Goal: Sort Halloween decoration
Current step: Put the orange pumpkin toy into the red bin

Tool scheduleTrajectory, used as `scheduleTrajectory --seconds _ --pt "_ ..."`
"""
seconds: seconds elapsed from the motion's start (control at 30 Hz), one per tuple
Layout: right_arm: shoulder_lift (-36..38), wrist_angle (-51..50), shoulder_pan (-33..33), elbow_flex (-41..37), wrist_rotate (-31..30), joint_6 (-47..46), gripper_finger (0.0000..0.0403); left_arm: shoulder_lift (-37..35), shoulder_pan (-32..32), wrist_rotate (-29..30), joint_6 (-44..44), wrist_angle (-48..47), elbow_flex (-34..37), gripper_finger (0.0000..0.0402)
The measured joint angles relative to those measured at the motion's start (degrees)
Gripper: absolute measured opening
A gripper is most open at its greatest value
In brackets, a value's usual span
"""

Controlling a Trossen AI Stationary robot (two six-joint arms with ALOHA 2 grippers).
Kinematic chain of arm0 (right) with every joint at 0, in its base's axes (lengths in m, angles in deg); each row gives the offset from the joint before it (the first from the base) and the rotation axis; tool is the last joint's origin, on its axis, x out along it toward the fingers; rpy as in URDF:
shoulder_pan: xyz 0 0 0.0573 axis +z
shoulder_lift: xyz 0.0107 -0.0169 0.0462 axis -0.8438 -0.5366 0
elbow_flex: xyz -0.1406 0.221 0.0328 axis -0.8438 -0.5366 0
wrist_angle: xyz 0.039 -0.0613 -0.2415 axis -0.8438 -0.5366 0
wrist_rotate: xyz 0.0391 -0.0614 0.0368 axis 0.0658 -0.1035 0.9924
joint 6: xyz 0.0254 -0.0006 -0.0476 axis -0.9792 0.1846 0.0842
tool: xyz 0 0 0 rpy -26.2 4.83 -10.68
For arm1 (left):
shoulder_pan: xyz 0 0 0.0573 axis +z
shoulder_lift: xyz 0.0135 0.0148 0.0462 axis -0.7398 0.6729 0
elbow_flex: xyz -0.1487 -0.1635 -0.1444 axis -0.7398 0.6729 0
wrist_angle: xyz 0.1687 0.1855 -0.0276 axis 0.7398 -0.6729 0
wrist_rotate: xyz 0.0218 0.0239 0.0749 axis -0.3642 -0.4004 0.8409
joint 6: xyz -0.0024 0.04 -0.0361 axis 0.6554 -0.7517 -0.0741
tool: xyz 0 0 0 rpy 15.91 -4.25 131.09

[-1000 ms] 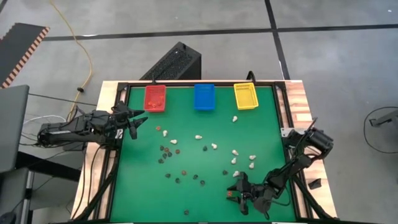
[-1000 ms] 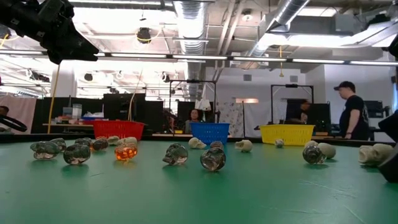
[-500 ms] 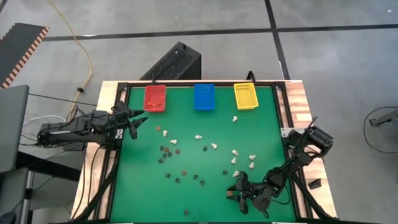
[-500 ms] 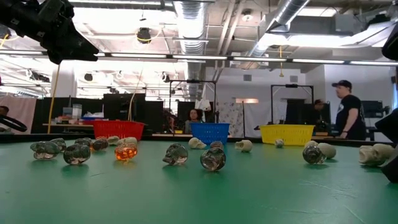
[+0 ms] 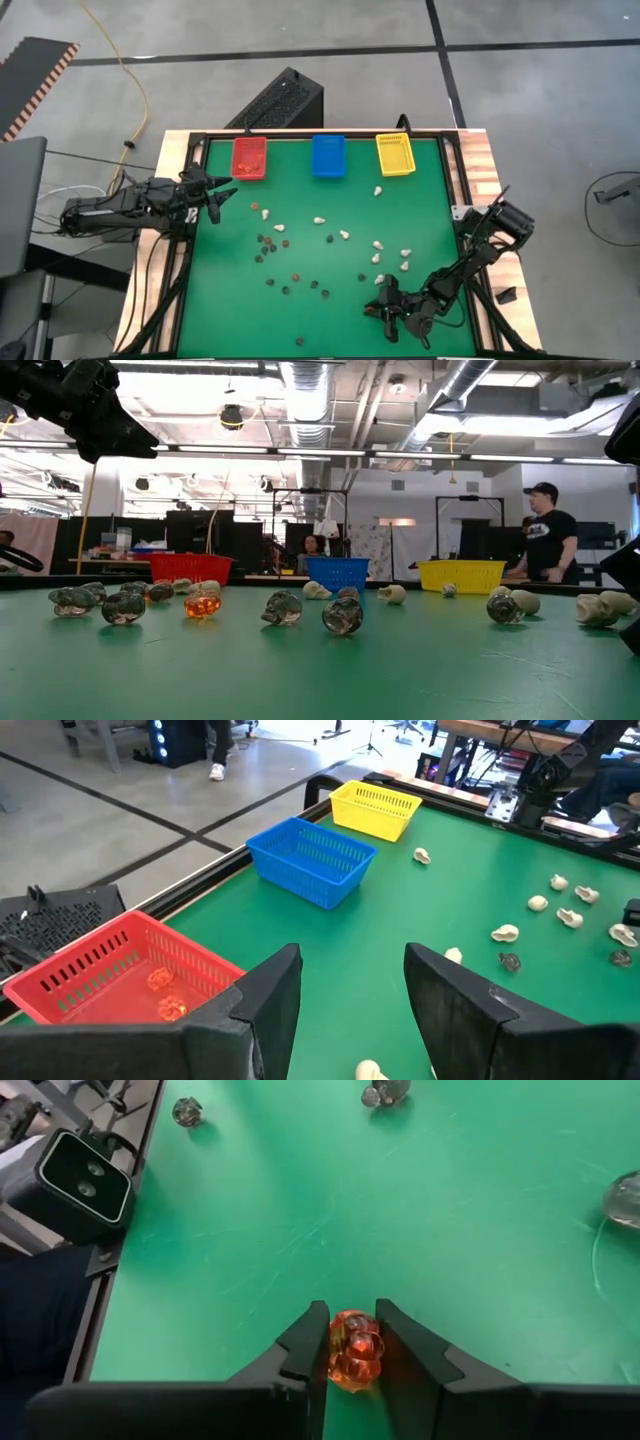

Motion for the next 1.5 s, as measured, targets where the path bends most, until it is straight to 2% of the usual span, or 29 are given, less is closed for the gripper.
scheduleTrajectory --seconds 0.27,0.77,0.97,1.17,1.5 --pt "1.0 -0.92 -2.7 2.67 1.68 5.57 0.0103 0.01 0.0 0.0 0.0 0.01 0.0 0.0169" --pt "15.4 -9.29 -12.39 2.67 3.01 22.62 0.0101 -0.01 0.01 0.0 0.0 0.0 0.0 0.0169" --pt "18.44 -8.12 -19.52 2.8 2.85 32.02 0.0101 0.01 0.0 -0.02 -0.13 0.01 0.0 0.0169" --pt "18.11 -6.52 -28.16 2.82 2.36 35.02 0.0101 0.01 0.0 0.0 -0.15 0.01 0.0 0.0169" --pt "15.56 6.52 -39.72 3.38 3.27 45.82 0.0101 -0.01 0.01 0.0 -0.2 0.01 0.0 0.0169"
